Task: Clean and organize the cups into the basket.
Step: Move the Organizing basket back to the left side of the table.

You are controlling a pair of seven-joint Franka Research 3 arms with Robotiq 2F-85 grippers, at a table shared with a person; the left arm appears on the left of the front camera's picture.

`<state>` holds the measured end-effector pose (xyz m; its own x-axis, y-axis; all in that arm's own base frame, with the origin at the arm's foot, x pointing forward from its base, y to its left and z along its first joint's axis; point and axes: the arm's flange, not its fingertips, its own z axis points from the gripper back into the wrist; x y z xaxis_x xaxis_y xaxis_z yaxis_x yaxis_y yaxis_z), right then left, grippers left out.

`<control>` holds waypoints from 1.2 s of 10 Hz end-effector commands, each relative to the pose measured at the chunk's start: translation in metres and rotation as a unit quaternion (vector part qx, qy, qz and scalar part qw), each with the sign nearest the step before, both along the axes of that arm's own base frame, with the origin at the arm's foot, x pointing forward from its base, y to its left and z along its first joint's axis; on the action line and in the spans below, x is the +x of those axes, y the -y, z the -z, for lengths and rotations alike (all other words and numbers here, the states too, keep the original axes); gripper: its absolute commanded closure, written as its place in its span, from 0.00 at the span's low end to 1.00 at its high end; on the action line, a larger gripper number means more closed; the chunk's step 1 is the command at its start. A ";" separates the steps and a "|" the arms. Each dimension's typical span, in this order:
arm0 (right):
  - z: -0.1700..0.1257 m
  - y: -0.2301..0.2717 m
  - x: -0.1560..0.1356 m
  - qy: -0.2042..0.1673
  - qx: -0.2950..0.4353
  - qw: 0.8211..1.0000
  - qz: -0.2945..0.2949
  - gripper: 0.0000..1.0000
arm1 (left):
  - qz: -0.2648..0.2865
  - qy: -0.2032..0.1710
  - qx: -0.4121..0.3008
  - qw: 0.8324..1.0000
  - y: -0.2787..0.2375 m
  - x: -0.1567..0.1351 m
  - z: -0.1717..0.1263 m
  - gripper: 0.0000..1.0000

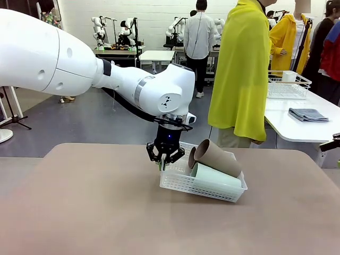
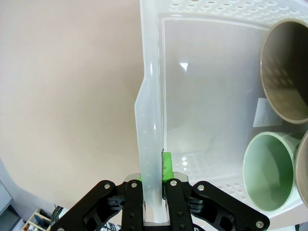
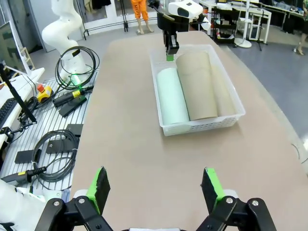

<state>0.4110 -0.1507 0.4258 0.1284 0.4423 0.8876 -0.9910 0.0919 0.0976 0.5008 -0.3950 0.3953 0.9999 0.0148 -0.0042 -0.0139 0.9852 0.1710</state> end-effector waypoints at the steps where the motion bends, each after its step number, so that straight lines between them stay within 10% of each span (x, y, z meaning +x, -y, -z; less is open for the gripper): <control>1: 0.001 -0.002 -0.004 0.002 0.004 1.000 0.001 0.00 | 0.002 0.002 -0.006 1.000 -0.003 -0.003 0.000 1.00; 3: -0.003 0.008 -0.015 -0.023 0.068 0.995 0.076 0.00 | 0.002 0.002 -0.006 1.000 -0.003 -0.003 0.000 1.00; 4: -0.003 0.022 -0.020 -0.010 0.187 0.967 0.173 0.00 | 0.002 0.002 -0.006 1.000 -0.003 -0.003 0.000 1.00; 7: 0.021 0.071 -0.023 -0.137 0.314 0.872 0.350 0.00 | 0.002 0.002 -0.006 1.000 -0.003 -0.003 0.000 1.00; 9: 0.040 0.080 -0.028 -0.196 0.275 0.876 0.343 0.00 | 0.002 0.002 -0.006 1.000 -0.003 -0.003 0.000 1.00; 10: 0.029 0.086 -0.031 -0.153 0.255 0.906 0.300 0.00 | 0.002 0.002 -0.006 1.000 -0.003 -0.003 0.000 1.00; 12: 0.029 0.086 -0.031 -0.153 0.255 0.906 0.300 0.00 | 0.002 0.002 -0.006 1.000 -0.003 -0.003 0.000 1.00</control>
